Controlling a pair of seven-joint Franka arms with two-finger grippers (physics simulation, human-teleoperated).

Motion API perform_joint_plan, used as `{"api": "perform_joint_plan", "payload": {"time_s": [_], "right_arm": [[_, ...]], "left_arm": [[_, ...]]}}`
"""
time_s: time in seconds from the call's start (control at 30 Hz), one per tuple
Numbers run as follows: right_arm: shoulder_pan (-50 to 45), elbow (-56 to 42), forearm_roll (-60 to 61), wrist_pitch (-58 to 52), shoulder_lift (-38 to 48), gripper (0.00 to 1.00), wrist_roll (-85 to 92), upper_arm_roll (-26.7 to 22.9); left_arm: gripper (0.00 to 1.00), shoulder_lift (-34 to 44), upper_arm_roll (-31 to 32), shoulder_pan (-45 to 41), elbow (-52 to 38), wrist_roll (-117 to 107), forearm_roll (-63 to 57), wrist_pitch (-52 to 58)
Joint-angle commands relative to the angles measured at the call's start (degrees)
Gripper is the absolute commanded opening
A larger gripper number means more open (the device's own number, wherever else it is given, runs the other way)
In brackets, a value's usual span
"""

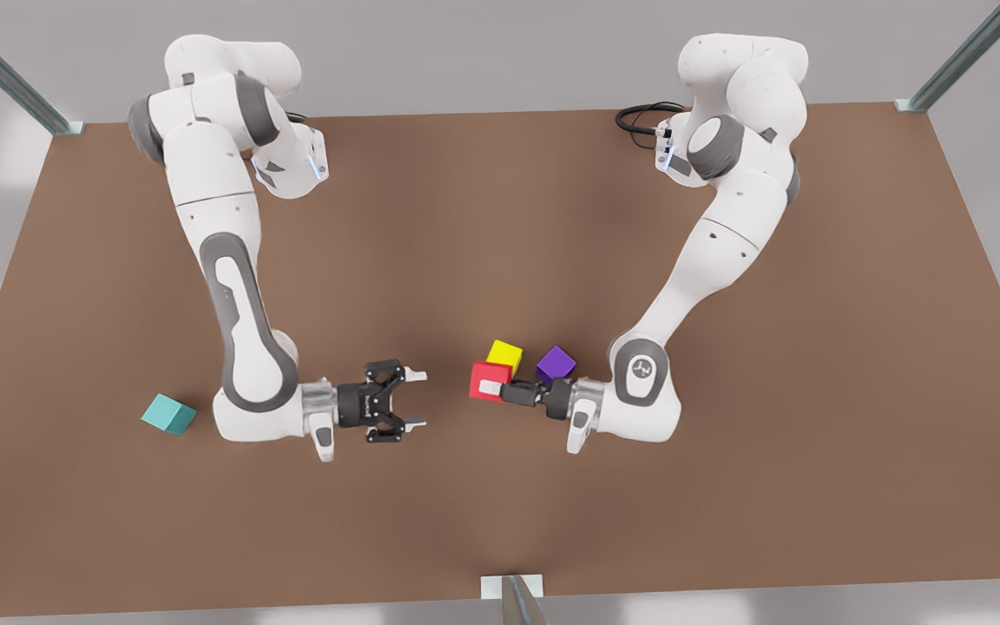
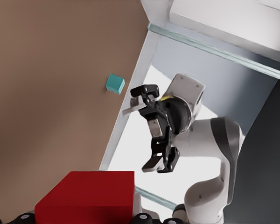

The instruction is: Pick up red wooden cube and pass to hand red wooden cube and place in blue wooden cube

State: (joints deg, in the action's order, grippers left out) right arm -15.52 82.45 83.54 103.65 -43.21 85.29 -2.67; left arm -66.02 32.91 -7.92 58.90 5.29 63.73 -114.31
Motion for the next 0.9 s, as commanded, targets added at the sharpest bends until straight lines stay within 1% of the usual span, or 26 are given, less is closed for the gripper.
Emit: {"api": "perform_joint_plan", "payload": {"time_s": [0.0, 0.13, 0.17, 0.23, 0.3, 0.53, 0.87], "right_arm": [[-0.2, 0.9, 4.3, 6.5, 0.3, 0.99, 61.6, 0.6], [0.0, 3.8, 6.5, 5.9, 1.0, 0.99, 62.8, 3.7], [0.2, 4.2, 6.6, 5.1, 1.1, 0.99, 63.4, 3.7], [0.2, 7.1, 7.0, 3.8, 3.0, 0.99, 64.1, 3.7], [0.1, 7.5, 7.8, 4.0, 3.0, 0.99, 64.2, 4.9], [-2.1, 7.0, 10.4, 6.3, 1.5, 0.99, 64.1, 4.9], [-2.6, 5.9, 11.7, 8.1, 0.4, 0.99, 63.3, 4.9]], "left_arm": [[0.64, 0.1, 0.0, -0.3, 0.0, 8.0, 0.6, -3.7], [0.65, 0.5, 0.0, -0.7, -0.1, 15.7, -1.6, -4.6], [0.67, 0.5, 0.3, -0.7, 0.0, 16.4, -1.2, -6.7], [0.68, 0.5, 0.8, -0.7, 0.1, 17.1, -1.2, -6.9], [0.68, 0.5, 0.8, -0.7, 0.2, 16.9, -1.1, -6.9], [0.68, 0.5, 0.9, -0.7, 0.3, 16.6, 0.1, -7.0], [0.69, 0.5, 0.9, -0.7, 0.4, 16.6, 0.1, -7.0]]}}
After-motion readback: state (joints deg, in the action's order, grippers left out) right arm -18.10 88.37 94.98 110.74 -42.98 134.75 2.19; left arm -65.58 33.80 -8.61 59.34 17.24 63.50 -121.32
